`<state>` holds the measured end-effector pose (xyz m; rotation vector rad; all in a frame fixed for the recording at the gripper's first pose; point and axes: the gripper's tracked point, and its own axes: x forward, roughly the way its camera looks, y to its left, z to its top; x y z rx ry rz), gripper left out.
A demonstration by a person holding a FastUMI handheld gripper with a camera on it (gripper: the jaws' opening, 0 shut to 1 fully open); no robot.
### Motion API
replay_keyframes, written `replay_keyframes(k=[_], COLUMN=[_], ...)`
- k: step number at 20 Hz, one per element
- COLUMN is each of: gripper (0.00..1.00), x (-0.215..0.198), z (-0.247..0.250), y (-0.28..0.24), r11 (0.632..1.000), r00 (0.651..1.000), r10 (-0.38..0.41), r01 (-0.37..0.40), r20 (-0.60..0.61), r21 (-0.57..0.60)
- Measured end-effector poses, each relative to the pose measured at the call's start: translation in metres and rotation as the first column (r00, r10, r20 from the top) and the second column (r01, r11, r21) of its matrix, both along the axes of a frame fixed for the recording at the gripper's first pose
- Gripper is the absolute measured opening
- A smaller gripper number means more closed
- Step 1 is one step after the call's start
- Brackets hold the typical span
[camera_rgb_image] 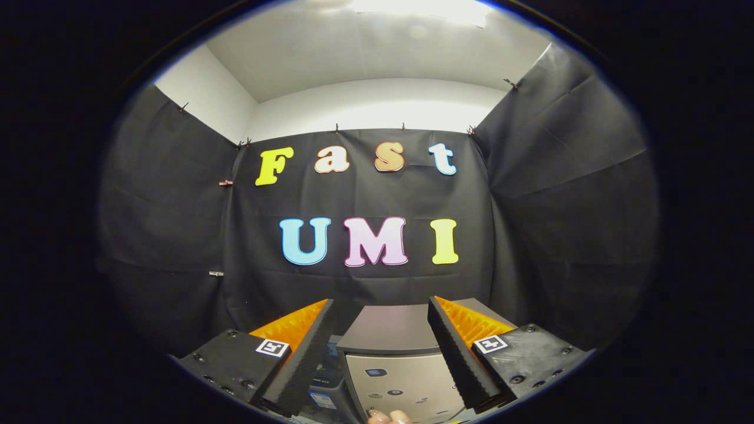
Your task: Put the clothes into the washing machine and then close the washing machine lid.
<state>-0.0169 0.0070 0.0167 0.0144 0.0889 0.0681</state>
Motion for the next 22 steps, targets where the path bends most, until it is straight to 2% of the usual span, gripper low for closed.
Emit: replay_keyframes(k=[5,12,22], gripper=[0.98,0.98,0.98], x=[0.001,0.003,0.002], z=[0.003,0.001,0.002], y=[0.002,-0.009,0.000], r11=[1.000,1.000,1.000], r00=[1.000,1.000,1.000], r10=[0.012,-0.015,0.005], r01=[-0.012,0.015,-0.005], r20=[0.015,0.006,0.011], r21=[0.004,0.016,0.008])
